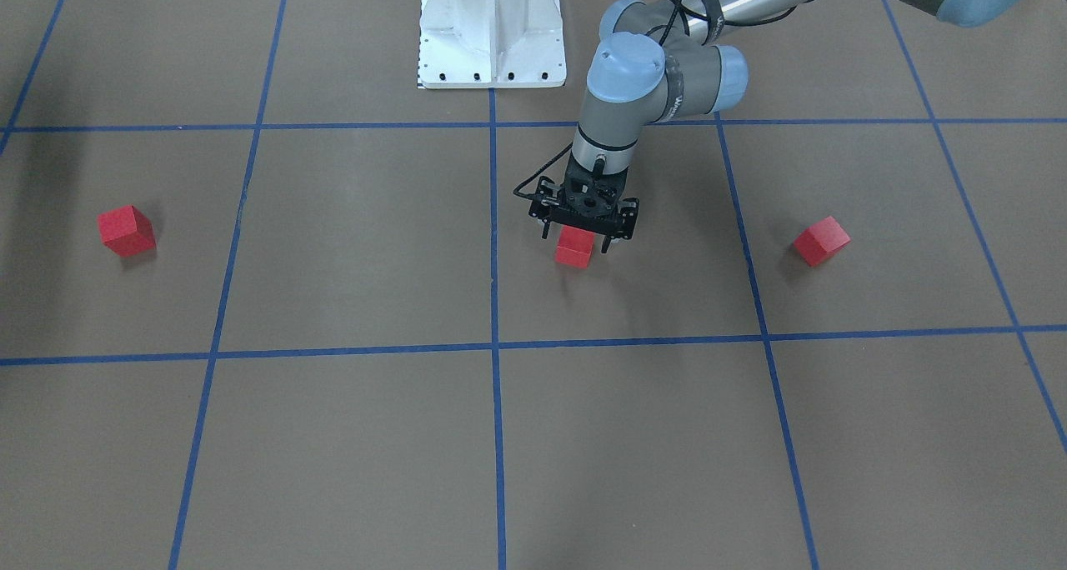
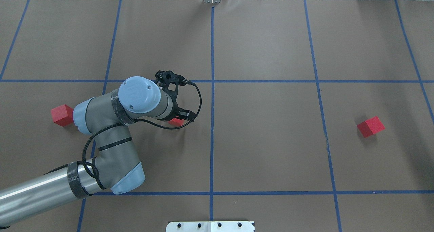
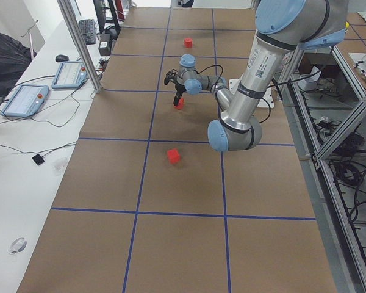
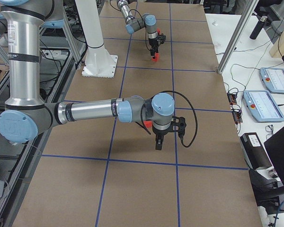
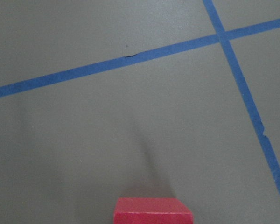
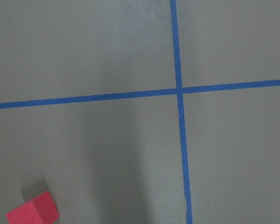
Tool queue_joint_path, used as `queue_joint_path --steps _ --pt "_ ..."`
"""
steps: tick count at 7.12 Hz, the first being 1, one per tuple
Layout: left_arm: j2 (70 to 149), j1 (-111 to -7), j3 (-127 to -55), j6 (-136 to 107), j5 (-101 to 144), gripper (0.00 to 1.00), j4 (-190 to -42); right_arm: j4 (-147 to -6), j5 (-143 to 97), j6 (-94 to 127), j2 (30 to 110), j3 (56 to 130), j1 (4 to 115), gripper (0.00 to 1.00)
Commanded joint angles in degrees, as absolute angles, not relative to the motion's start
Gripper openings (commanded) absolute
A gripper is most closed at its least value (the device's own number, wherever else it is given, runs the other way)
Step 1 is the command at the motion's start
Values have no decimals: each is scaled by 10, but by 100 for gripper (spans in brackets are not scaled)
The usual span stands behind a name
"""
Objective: Form red blocks into L shape at center
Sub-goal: 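Grasp the central red cube with the left gripper and carry it farther away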
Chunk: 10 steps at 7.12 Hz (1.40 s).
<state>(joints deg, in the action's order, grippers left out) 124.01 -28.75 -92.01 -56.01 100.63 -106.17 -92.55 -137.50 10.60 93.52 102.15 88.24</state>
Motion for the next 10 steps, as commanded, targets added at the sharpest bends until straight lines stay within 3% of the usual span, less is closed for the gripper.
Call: queue_joint_path --steps 1,3,4,6,7,10 --pt "1236 -287 -919 -562 1009 80 -1059 -925 -1375 106 935 1022 882 99" --pt "1234 -286 -923 -565 1010 52 -1056 -925 -1375 106 935 1022 882 99" --pt "1237 -286 -932 -573 1013 4 -1036 -925 -1375 106 935 1022 882 99" --pt "1261 -289 -992 -573 1054 0 -928 -926 -1375 106 935 1023 882 99" --pt "1303 -302 -984 -573 1054 0 -904 -926 -1375 106 935 1024 882 99" --pt "1429 -315 -826 -613 1049 0 -913 -925 -1375 106 935 1024 882 99"
